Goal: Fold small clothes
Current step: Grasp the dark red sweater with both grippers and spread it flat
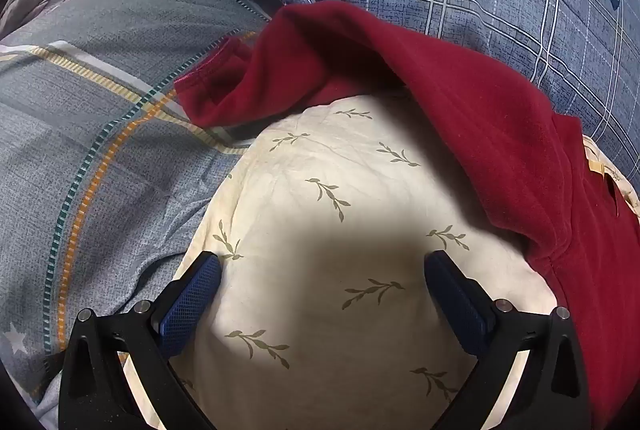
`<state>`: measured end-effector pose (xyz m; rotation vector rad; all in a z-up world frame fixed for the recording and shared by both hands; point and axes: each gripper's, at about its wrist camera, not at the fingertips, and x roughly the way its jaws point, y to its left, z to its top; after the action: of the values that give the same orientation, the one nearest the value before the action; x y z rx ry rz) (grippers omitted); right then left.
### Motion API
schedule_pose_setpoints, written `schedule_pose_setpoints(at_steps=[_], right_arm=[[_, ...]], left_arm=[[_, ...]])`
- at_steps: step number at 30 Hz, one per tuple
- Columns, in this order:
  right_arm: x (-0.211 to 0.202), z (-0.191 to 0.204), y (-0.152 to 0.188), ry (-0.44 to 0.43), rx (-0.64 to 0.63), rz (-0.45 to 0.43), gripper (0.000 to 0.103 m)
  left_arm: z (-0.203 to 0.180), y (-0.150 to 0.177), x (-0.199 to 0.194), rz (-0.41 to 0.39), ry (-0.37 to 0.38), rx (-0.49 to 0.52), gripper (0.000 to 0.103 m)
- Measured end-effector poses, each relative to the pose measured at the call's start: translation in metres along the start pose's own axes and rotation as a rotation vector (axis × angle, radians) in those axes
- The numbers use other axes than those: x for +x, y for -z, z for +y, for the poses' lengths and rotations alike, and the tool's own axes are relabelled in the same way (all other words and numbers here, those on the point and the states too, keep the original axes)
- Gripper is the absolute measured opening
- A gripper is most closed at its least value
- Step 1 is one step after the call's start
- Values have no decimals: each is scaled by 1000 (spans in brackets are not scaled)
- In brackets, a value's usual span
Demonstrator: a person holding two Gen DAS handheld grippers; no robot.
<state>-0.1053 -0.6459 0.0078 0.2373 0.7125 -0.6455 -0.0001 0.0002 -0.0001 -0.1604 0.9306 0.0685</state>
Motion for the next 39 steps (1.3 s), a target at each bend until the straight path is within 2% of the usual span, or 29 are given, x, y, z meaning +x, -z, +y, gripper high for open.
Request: schedule_pose_setpoints(at_steps=[11,15,18,22,25,29,31,33,35,39], right_arm=[[0,0,0,1,0,-2,102],[0,0,0,1,0,-3,102],[0,0,0,2,0,-3,102],[0,0,0,2,2,0,102],[-7,3,5,13,15,21,102],[-35,12,19,-23,-15,118,102],[-64,18,31,-28,-33,76,102],[-98,24,42,-25,-48,15,103],[-126,33,50,-89,-52,19,103],[-167,63,53,-297,-66,70,103]], left_arm=[[6,-2,-1,6,-1,-2,102],[11,-4,-3,37,-2,-1,102],[-2,-2,-5,74,-15,-8,102],[-7,0,-21,86,-38,-24,101],[-18,4,-40,56,-27,-3,99],[-42,8,-70,-6,-20,95,98],[-55,24,-92,-54,-1,127,98],[-65,26,-107,-76,38,134,98],[-75,28,-120,-91,72,150,98],[-96,44,-152,-144,98,216,98]])
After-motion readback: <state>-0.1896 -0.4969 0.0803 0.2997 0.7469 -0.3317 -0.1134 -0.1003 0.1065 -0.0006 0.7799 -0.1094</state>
